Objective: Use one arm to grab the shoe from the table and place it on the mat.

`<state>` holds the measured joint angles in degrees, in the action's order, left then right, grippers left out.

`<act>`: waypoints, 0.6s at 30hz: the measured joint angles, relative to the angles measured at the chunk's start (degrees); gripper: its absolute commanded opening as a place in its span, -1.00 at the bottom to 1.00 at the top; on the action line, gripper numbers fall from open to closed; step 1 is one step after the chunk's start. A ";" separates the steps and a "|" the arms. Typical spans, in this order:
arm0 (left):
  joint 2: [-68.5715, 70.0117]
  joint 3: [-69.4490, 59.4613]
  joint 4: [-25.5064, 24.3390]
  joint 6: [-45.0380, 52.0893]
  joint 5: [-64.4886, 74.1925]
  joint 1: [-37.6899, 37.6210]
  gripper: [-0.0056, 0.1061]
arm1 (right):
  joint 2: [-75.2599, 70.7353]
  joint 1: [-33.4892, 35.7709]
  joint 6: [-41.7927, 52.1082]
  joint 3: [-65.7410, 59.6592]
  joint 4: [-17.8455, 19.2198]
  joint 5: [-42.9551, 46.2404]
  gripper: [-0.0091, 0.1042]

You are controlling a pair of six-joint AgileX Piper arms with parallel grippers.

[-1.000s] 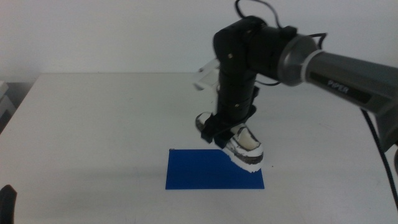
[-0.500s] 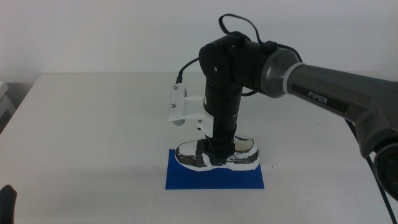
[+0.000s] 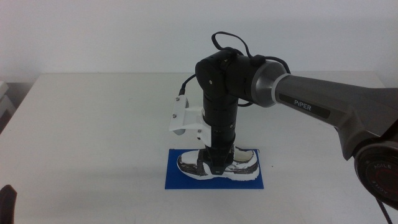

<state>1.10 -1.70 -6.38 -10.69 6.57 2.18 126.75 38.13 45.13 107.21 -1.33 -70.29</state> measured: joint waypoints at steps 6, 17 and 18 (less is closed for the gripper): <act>0.00 0.00 0.00 0.00 0.00 0.00 0.78 | 0.00 0.00 -1.10 0.00 -0.38 0.05 -0.82; 0.00 0.00 0.00 0.00 0.00 0.00 0.78 | 0.00 0.00 -1.46 0.00 -1.01 0.11 0.55; 0.00 0.00 0.00 0.00 0.00 0.00 0.78 | -0.07 0.00 -1.46 0.00 -1.01 0.32 0.62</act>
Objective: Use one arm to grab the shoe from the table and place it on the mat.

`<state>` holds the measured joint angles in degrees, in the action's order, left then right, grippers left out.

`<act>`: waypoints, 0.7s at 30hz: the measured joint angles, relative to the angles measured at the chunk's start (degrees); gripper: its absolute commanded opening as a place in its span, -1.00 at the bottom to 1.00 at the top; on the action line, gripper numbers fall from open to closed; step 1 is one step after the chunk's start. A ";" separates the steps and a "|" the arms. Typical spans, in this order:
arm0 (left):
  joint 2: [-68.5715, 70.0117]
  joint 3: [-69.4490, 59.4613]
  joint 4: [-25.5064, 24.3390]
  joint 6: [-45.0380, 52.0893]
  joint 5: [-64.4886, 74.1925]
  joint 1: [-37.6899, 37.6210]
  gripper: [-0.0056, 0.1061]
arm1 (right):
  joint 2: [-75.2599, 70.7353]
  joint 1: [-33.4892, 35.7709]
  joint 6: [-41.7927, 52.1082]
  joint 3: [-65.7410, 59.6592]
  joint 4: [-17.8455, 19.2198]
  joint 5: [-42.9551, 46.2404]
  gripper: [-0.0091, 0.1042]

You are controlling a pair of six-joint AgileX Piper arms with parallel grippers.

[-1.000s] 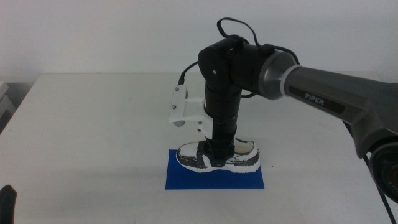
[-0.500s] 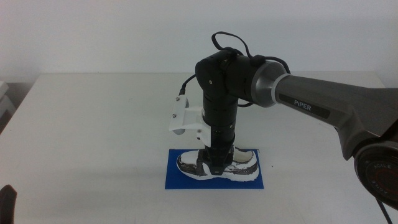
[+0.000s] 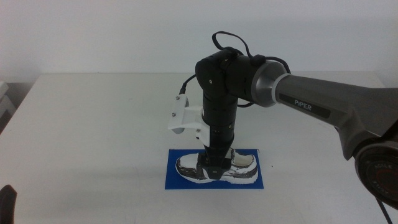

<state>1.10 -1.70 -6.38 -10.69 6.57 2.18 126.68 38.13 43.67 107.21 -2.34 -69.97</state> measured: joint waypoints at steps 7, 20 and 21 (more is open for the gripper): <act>0.00 0.00 0.00 0.00 0.00 0.00 0.78 | -8.10 -0.10 -6.33 -0.39 0.80 1.54 0.70; 0.00 0.00 0.00 0.00 0.00 0.00 0.78 | -52.41 -13.12 -51.30 -35.47 13.53 28.68 0.43; 0.00 0.00 0.00 0.00 0.00 0.00 0.78 | -56.26 -15.41 -52.86 -39.44 13.82 31.56 0.41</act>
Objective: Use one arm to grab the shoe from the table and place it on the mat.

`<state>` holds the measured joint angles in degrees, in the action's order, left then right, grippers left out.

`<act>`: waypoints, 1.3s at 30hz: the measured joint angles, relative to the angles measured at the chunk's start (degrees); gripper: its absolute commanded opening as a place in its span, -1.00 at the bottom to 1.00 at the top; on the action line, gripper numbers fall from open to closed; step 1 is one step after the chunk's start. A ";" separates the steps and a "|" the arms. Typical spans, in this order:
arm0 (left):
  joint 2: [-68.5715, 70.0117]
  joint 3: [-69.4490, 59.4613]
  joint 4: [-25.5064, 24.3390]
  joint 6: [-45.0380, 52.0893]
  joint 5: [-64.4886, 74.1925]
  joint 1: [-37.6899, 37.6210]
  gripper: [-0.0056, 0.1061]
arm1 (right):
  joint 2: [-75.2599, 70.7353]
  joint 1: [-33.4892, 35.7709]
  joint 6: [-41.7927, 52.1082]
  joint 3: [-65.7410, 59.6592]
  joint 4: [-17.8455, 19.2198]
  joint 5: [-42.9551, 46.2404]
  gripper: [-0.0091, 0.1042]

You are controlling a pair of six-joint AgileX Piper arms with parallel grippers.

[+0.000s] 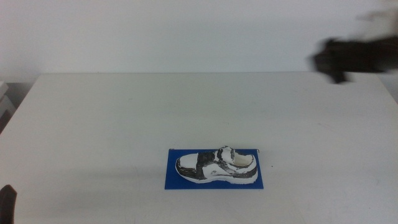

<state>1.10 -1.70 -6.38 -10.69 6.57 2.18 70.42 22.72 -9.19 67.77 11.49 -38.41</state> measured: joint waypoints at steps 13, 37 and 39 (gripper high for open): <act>0.00 0.00 0.00 0.00 0.00 0.00 0.78 | -39.51 -21.54 10.60 -37.33 -8.99 17.63 0.58; 0.00 0.00 0.00 0.00 0.00 0.00 0.78 | -67.32 -21.98 18.42 -65.56 -16.21 23.32 0.61; 0.00 0.00 0.00 0.00 0.00 0.00 0.78 | -69.73 -21.98 18.42 -66.95 -16.32 23.39 0.61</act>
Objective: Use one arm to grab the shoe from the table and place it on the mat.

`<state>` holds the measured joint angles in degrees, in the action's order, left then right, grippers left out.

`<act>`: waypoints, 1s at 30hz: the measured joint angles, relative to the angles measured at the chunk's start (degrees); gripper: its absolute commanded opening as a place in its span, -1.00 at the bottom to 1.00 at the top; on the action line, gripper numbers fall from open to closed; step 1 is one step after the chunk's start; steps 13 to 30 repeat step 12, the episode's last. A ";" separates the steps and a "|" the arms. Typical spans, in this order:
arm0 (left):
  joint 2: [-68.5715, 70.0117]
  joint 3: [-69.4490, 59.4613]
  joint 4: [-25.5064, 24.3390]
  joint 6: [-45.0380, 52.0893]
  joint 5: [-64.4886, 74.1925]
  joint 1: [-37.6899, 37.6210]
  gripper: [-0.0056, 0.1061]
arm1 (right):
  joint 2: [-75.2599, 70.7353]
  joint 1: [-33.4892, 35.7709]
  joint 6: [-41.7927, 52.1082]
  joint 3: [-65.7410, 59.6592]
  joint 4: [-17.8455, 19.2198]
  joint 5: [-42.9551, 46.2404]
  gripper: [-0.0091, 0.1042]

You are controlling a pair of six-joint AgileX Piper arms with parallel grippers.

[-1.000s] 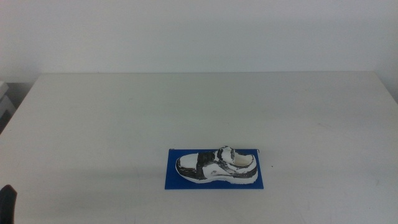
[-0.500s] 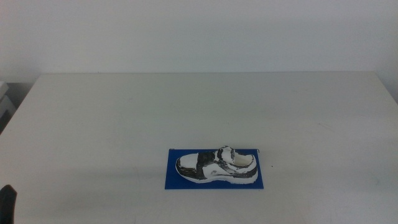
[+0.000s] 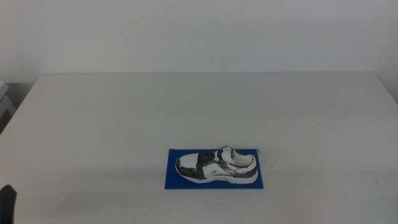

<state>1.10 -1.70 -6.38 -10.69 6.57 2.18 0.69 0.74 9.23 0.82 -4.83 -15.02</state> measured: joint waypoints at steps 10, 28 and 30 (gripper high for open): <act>0.00 0.00 0.00 0.00 0.00 0.00 0.78 | -1.31 0.00 0.02 -2.42 -0.69 -0.66 0.61; 0.00 0.00 0.00 0.00 0.00 0.00 0.78 | -1.31 0.00 0.02 -2.44 -0.49 -0.83 0.61; 0.00 0.00 0.00 0.00 0.00 0.00 0.78 | -1.31 0.00 0.02 -2.44 -0.49 -0.83 0.61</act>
